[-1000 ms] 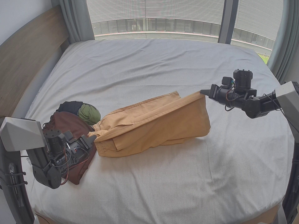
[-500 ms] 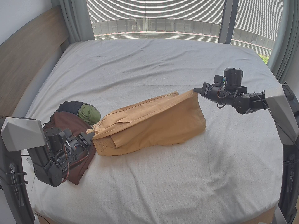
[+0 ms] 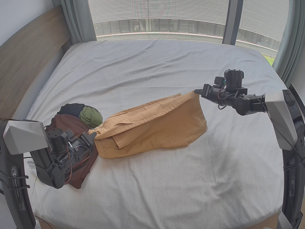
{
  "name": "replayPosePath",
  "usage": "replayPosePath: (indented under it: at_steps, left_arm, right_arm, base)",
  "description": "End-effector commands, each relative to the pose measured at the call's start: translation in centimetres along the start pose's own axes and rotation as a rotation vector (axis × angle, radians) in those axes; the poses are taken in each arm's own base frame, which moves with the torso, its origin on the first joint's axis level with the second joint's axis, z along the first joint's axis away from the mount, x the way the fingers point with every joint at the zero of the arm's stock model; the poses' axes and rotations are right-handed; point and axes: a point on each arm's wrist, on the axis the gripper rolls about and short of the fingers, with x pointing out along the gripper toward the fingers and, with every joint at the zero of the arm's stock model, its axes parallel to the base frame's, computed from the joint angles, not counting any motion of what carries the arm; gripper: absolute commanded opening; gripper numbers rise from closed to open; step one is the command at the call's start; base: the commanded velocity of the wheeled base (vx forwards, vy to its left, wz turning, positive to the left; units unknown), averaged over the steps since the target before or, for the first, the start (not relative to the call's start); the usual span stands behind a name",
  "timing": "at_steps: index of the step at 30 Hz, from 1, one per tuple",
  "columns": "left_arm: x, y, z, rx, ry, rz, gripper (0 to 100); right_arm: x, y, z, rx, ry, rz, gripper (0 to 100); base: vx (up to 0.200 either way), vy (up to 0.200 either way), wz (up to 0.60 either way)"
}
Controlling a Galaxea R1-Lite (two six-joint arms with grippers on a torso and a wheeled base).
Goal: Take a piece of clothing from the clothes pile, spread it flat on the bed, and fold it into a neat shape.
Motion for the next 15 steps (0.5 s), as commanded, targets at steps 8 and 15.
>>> replayPosePath:
  at_steps: [8,15]
  left_arm:
    - [0.7,0.5,-0.2,-0.009,-0.017,0.018,0]
    - [1.3,1.0,-0.4,-0.008,-0.019,0.020,0]
  right_arm:
    - [1.8,-1.2,-1.2,0.001,-0.009,-0.033,0]
    - [2.5,-1.2,-1.5,-0.006,-0.027,-0.044,0]
  base:
    - [0.000,0.000,0.00]
    - [0.000,0.000,0.00]
